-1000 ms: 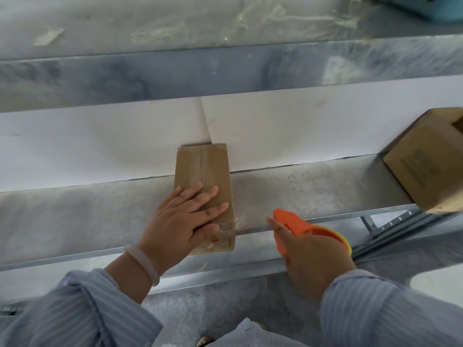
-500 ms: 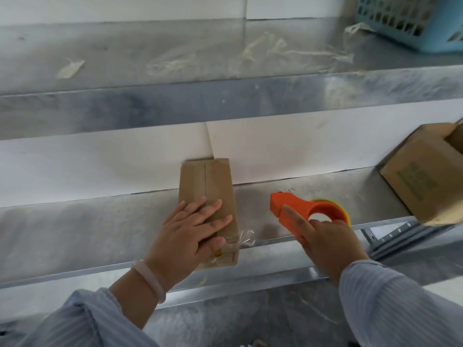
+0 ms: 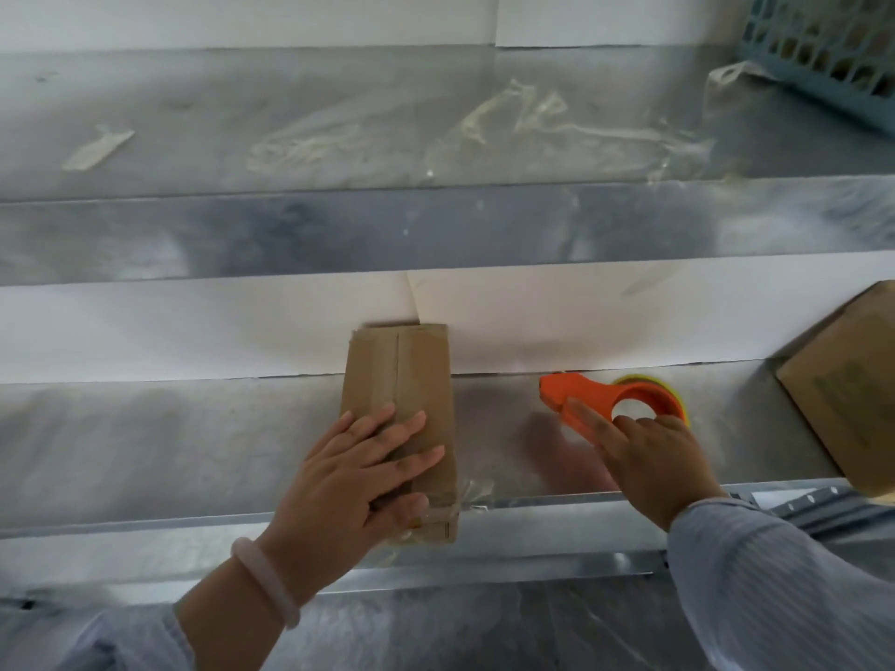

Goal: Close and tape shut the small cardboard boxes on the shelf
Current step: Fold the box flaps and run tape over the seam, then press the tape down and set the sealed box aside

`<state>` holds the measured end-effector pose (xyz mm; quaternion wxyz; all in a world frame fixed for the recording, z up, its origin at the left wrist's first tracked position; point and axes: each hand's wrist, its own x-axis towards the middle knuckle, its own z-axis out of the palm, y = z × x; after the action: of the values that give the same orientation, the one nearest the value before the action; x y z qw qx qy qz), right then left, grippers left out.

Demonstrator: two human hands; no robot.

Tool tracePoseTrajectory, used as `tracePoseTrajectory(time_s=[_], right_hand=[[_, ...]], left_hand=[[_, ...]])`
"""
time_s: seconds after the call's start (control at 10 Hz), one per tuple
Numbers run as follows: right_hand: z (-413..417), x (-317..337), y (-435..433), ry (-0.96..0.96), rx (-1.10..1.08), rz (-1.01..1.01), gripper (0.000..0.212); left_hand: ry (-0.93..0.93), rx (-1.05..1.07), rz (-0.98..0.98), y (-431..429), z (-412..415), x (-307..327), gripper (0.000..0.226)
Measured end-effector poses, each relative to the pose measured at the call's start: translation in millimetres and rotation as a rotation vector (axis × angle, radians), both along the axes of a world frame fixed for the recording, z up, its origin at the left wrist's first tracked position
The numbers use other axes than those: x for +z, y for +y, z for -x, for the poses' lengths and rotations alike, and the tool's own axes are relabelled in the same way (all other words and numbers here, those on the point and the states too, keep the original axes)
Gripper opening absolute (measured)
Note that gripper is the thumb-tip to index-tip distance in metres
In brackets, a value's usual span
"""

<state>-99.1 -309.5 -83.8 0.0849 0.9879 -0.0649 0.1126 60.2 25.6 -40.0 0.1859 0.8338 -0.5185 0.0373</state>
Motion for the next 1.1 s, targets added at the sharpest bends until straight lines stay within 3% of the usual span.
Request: tracePoseTrajectory(time_s=[0.1,0.2,0.3,0.4,0.5,0.7,0.8,0.9,1.0,1.1], right_hand=[[1,4,-1,-0.087,-0.047,-0.216,0.07],[3,19,18,-0.18,-0.318,-0.913,0.069],[1,25,37,-0.481,-0.466,-1.79,0.052],[0,20,47,-0.668,-0.491,-2.465,0.032],[0,8,50,-0.689,-0.581,-2.612,0.037],[-5,-31,36,-0.727,-0.806,-2.464,0.045],[0,-49,26,-0.792,-0.858,-2.296,0.044],[1,-109,-7,-0.709,-0.842,-2.238,0.064],[-2,-28,13,-0.598,-0.98,-1.91,0.025],[-1,-11,0,-0.49,-1.025,-1.444,0.023]], left_hand=[[0.003,0.002,0.02,0,0,-1,0.045],[0.009,0.0,0.037,0,0,-1,0.044],[0.003,-0.004,0.04,-1,-1,-1,0.044],[0.01,-0.001,0.046,-1,-1,-1,0.043],[0.008,-0.003,0.04,-1,-1,-1,0.043],[0.021,-0.011,0.046,0,-2,-1,0.043],[0.017,-0.013,0.046,0,-3,-1,0.043],[0.017,-0.012,0.047,1,-4,-2,0.044],[0.024,-0.012,0.052,1,-3,-1,0.043],[0.026,-0.012,0.042,1,-3,-1,0.044]])
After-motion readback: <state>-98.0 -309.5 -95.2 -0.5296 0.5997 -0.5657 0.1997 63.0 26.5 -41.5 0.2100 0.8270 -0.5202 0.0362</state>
